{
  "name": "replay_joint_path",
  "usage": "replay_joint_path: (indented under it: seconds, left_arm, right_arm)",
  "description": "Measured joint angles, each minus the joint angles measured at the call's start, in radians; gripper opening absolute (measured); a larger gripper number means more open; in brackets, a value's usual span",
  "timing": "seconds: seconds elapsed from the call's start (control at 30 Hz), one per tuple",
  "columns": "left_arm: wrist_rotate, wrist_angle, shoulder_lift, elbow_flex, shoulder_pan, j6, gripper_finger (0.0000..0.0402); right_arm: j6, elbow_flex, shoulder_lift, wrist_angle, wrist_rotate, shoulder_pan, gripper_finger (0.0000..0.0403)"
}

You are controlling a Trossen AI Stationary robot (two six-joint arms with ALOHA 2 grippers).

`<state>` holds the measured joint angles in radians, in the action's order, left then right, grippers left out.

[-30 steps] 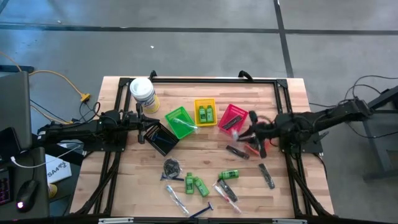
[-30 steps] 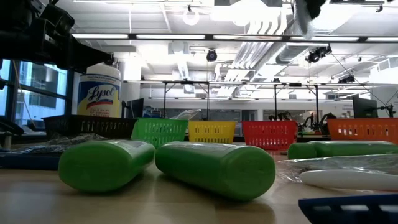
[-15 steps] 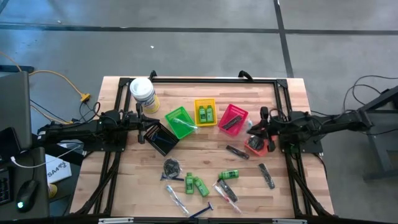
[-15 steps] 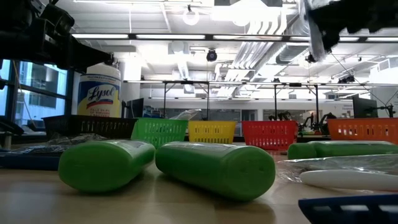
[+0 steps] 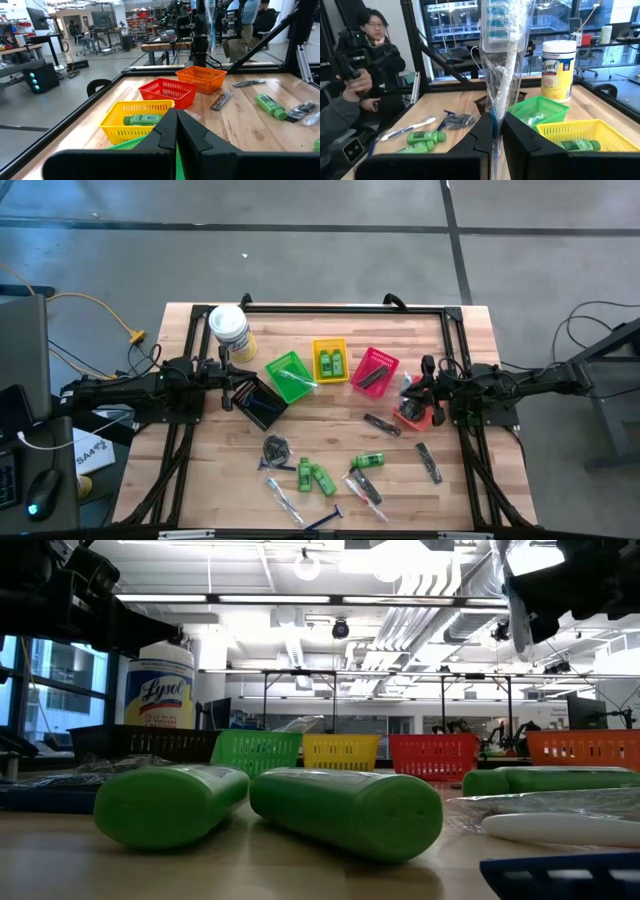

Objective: Pick & Place Travel size toiletries
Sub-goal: Put the blue toothbrush into the green bin

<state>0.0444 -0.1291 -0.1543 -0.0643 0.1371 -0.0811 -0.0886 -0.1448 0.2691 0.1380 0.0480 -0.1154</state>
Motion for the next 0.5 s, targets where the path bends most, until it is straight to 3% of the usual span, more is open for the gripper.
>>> replay_joint_path:
  seconds: [0.33, 0.5]
  left_arm:
    - [0.0, -0.002, 0.0, 0.0, 0.0, 0.001, 0.0]
    - [0.0, -0.017, 0.0, 0.0, 0.0, 0.007, 0.0]
  right_arm:
    - [-0.048, -0.017, 0.05, 0.013, 0.038, 0.0, 0.002]
    - [-0.089, -0.14, 0.221, -0.032, 0.081, 0.0, 0.002]
